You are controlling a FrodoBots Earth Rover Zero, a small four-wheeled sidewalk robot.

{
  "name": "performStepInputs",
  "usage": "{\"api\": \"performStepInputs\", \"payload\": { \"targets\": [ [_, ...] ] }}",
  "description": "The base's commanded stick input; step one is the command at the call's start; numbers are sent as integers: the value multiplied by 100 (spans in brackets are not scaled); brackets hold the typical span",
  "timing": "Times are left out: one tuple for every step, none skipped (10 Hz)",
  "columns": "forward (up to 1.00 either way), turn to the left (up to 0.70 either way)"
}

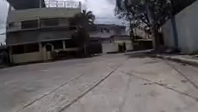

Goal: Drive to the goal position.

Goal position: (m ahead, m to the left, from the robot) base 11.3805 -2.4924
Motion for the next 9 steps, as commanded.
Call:
{"api": "performStepInputs", "payload": {
  "targets": [
    [100, 0],
    [100, 0],
    [100, 0],
    [100, 0],
    [100, 0],
    [100, 0],
    [100, 0],
    [100, 0],
    [100, 0]
  ]
}}
